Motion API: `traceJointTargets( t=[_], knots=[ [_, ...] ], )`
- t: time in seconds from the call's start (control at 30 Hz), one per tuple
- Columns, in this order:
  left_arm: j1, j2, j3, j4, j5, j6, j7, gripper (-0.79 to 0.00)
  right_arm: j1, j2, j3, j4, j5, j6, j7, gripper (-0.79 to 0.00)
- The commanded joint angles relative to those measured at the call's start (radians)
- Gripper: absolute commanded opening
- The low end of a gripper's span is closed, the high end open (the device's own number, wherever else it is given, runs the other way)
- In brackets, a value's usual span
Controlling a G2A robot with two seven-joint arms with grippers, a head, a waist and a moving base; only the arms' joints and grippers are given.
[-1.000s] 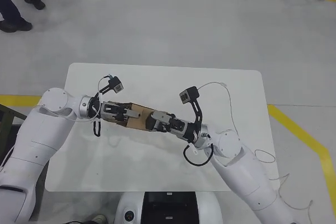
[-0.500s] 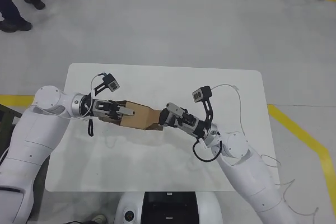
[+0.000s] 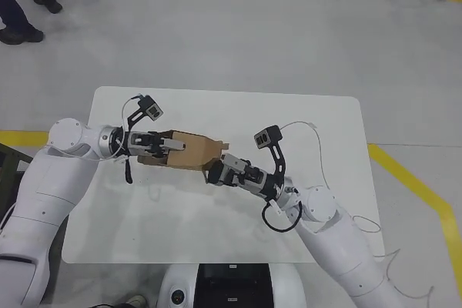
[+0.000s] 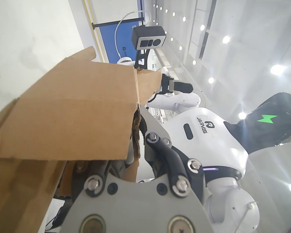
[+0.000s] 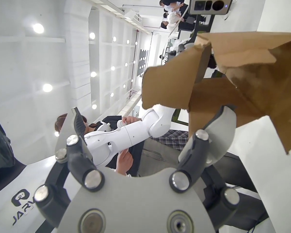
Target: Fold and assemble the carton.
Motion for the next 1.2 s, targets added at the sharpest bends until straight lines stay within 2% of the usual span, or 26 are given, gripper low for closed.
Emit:
traceJointTargets(
  t=[0.0, 0.23, 0.47, 0.9, 1.17],
  knots=[
    [0.001, -0.002, 0.001, -0.003, -0.006, 0.004, 0.000, -0.785, -0.004, -0.001, -0.009, -0.009, 0.007, 0.002, 0.005, 0.000],
    [0.002, -0.012, 0.011, 0.010, -0.044, 0.039, -0.046, -0.785, 0.003, -0.008, -0.045, -0.015, 0.005, 0.002, 0.003, 0.000],
    [0.015, -0.005, 0.008, 0.019, -0.088, 0.085, -0.046, -0.785, -0.002, -0.006, -0.025, -0.022, 0.007, -0.003, -0.004, 0.000],
    [0.004, 0.028, 0.053, -0.006, -0.132, 0.160, -0.046, -0.785, 0.000, -0.001, 0.013, -0.027, 0.012, -0.014, -0.005, 0.000],
    [-0.012, 0.049, 0.086, -0.015, -0.124, 0.159, -0.046, -0.785, 0.025, -0.009, 0.000, 0.007, 0.028, -0.041, -0.019, 0.000]
  ],
)
